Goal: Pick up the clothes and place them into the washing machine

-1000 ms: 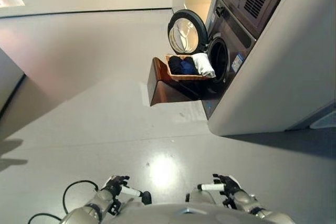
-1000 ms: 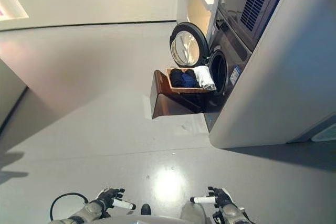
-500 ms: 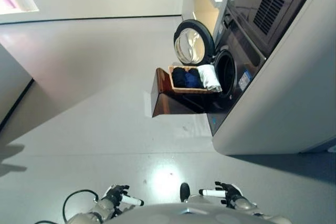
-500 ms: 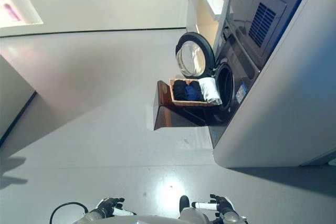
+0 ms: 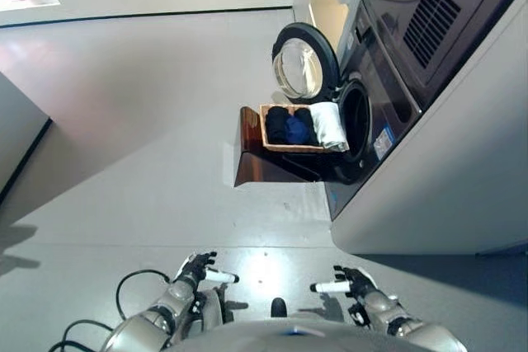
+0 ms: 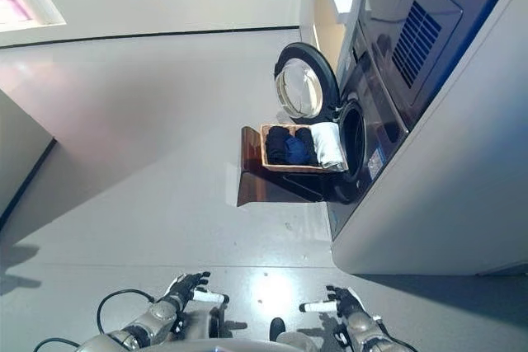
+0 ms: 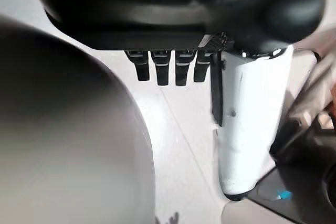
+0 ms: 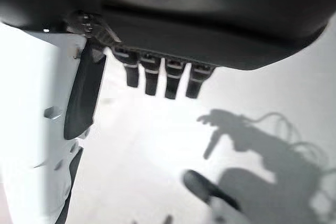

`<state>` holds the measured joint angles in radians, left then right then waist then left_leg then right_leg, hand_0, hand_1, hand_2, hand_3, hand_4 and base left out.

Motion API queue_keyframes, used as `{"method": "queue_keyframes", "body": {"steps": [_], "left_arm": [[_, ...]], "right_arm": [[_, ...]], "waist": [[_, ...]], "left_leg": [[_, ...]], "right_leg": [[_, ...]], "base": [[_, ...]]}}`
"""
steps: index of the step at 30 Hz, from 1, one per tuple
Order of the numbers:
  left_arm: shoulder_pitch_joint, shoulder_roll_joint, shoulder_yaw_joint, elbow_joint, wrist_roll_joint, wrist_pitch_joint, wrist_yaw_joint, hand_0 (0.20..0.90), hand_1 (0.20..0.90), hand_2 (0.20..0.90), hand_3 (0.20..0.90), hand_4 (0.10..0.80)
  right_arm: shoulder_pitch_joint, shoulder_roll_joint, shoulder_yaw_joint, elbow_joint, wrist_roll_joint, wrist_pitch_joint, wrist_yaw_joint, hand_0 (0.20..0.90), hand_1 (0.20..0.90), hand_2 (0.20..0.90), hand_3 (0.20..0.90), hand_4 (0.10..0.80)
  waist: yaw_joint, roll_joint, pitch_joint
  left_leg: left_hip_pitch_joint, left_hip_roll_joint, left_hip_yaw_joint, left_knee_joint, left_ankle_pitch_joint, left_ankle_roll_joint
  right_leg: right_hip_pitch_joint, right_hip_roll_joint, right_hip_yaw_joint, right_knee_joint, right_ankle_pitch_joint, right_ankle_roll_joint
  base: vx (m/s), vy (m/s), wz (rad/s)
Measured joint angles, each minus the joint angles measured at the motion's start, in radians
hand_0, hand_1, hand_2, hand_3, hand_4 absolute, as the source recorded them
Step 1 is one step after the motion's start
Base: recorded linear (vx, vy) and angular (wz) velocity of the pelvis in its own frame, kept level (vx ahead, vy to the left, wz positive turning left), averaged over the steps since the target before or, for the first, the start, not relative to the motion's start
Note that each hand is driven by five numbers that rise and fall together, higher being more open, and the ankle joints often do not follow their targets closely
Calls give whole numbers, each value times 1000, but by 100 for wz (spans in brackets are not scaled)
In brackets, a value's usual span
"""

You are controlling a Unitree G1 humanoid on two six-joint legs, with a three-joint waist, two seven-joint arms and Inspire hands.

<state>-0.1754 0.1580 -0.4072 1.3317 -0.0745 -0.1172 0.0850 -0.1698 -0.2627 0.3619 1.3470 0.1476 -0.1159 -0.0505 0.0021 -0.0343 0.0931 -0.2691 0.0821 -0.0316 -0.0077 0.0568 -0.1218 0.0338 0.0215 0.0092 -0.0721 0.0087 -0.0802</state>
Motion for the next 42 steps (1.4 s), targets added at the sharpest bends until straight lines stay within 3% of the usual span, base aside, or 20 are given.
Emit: {"method": "queue_keyframes", "body": {"steps": [4, 6, 7, 8, 9, 12, 14, 17, 19, 20, 23, 26, 27, 29, 31, 33, 34, 37, 40, 42], "left_arm": [[-16, 6, -5, -5, -17, -1, -2, 900, 900, 900, 900, 800], [2, 6, -8, 7, -4, 3, -2, 900, 900, 900, 900, 800], [16, 6, -8, 8, 12, 2, -2, 900, 900, 900, 900, 800], [24, 12, -22, 13, 29, 7, -8, 900, 900, 900, 900, 800], [24, 29, -42, 10, 41, 5, -9, 900, 900, 900, 900, 800], [-10, 59, -85, 4, 84, 3, -21, 900, 900, 900, 900, 800], [-36, 77, -125, -13, 101, 0, -22, 900, 900, 900, 900, 800], [-39, 103, -164, -30, 110, 1, -24, 900, 900, 900, 900, 800], [-31, 104, -158, -31, 116, 3, -24, 900, 900, 900, 900, 800], [-28, 107, -154, -32, 116, 2, -23, 900, 900, 900, 900, 800], [-20, 115, -146, -26, 116, 5, -24, 900, 900, 900, 900, 800], [-10, 115, -144, -25, 121, 4, -28, 900, 900, 900, 900, 800], [-6, 112, -147, -26, 129, 2, -40, 900, 900, 900, 900, 800], [2, 105, -152, -27, 133, -1, -45, 900, 900, 900, 900, 800], [16, 95, -143, -26, 133, -1, -47, 900, 900, 900, 900, 800], [-4, 95, -116, -33, 121, -3, -57, 900, 900, 900, 900, 800], [-5, 92, -113, -33, 115, -4, -51, 900, 900, 900, 900, 800], [-5, 88, -114, -36, 109, -16, -49, 900, 900, 900, 900, 800], [3, 79, -128, -35, 112, -20, -45, 900, 900, 900, 900, 800], [6, 68, -140, -37, 112, -21, -42, 900, 900, 900, 900, 800]], "right_arm": [[2, -6, 3, 24, -1, 7, -5, 900, 900, 900, 900, 800], [14, -8, -1, 53, -2, 6, -10, 900, 900, 900, 900, 800], [20, -18, 2, 56, -2, 8, -12, 900, 900, 900, 900, 800], [26, -15, 0, 67, -2, 9, -11, 900, 900, 900, 900, 800], [38, -7, 1, 64, -2, 8, -10, 900, 900, 900, 900, 800], [59, 4, -11, 62, 0, 9, 11, 900, 900, 900, 900, 800], [57, 9, -34, 55, 9, 7, 11, 900, 900, 900, 900, 800], [50, 14, -55, 38, 11, 6, 13, 900, 900, 900, 900, 800], [37, 6, -57, 20, 18, 4, 11, 900, 900, 900, 900, 800], [37, 6, -59, 1, 18, 5, 14, 900, 900, 900, 900, 800], [31, 7, -57, -16, 18, 6, 29, 900, 900, 900, 900, 800], [34, 6, -56, -13, 19, 9, 30, 900, 900, 900, 900, 800], [43, 7, -55, -2, 19, 9, 31, 900, 900, 900, 900, 800], [54, 7, -56, 8, 18, 12, 30, 900, 900, 900, 900, 800], [54, 5, -56, 5, 18, 8, 29, 900, 900, 900, 900, 800], [37, -1, -47, -3, 18, 8, 28, 900, 900, 900, 900, 800], [30, -8, -37, -8, 18, 8, 25, 900, 900, 900, 900, 800], [3, -22, -8, -59, 19, 2, 26, 900, 900, 900, 900, 800], [-6, -35, 3, -98, 19, 6, 22, 900, 900, 900, 900, 800], [-20, -51, -2, -99, 19, 7, 12, 900, 900, 900, 900, 800]], "waist": [[37, 29, 27], [45, 39, -11], [55, 60, -32], [42, 59, -40], [41, 35, -44], [37, 13, -45], [37, 23, -47], [33, 10, -49], [36, 41, -37], [31, 50, -32], [19, 58, -21], [-16, 27, -14], [-41, 11, -14], [-39, -9, -12], [-10, -29, -5], [36, -52, 0], [45, -52, -4], [44, -41, -10], [42, -21, -34], [52, -5, -37]], "left_leg": [[-5, 6, 24, -51, 68, 4], [21, 8, 38, -53, 69, 10], [37, 9, 32, -50, 67, 16], [81, -17, 31, -79, 137, 106], [99, -47, 55, -73, 149, 146], [146, -94, 81, -72, 107, 191], [171, -108, 86, -63, 69, 219], [225, -153, 109, -65, 24, 265], [252, -145, 122, -67, 27, 264], [266, -144, 113, -68, -3, 280], [275, -132, 111, -73, -11, 275], [276, -134, 86, -68, -20, 255], [282, -135, 54, -61, -22, 235], [276, -130, 45, 11, -51, 194], [223, -122, 51, 209, -101, 136], [70, -127, 13, 507, -72, 63], [50, -117, 6, 527, -74, 59], [66, -64, 11, 365, -65, 57], [108, 19, 17, -23, 2, 8], [106, 41, 20, -78, 35, 11]], "right_leg": [[88, 38, 45, -16, -49, -6], [99, 39, 96, -12, -74, 10], [112, 36, 116, -12, -88, 35], [133, 9, 139, -7, -114, 61], [134, -24, 141, 14, -140, 88], [97, -70, 113, 160, -186, 161], [-26, -74, 114, 455, -227, 221], [-159, -121, 89, 784, -194, 256], [-203, -162, -11, 848, -191, 251], [-224, -160, -33, 805, -196, 246], [-260, -157, -139, 579, -206, 224], [-284, -136, -152, 297, -87, 202], [-263, -118, -121, 251, -20, 197], [-223, -98, -114, 238, 28, 123], [-173, -89, -112, 206, 18, 89], [-138, -100, -104, 175, 17, 59], [-123, -97, -112, 153, 21, 50], [-95, -70, -132, 111, 31, 30], [-53, -8, -77, 22, 68, 40], [-38, 16, -48, -13, 79, 29]], "base": [[446, 165, -49], [260, 144, -92], [373, 221, -104], [465, 285, -90], [425, 276, -60], [257, 205, -22], [204, 223, -8], [221, 233, -15], [303, 118, -22], [414, 67, -18], [272, -52, -6], [340, -136, 44], [225, -167, 77], [173, -165, 53], [124, -114, 9], [183, -45, -11], [143, 8, -7], [207, 68, 4], [327, 205, 23], [211, 185, -12]]}}
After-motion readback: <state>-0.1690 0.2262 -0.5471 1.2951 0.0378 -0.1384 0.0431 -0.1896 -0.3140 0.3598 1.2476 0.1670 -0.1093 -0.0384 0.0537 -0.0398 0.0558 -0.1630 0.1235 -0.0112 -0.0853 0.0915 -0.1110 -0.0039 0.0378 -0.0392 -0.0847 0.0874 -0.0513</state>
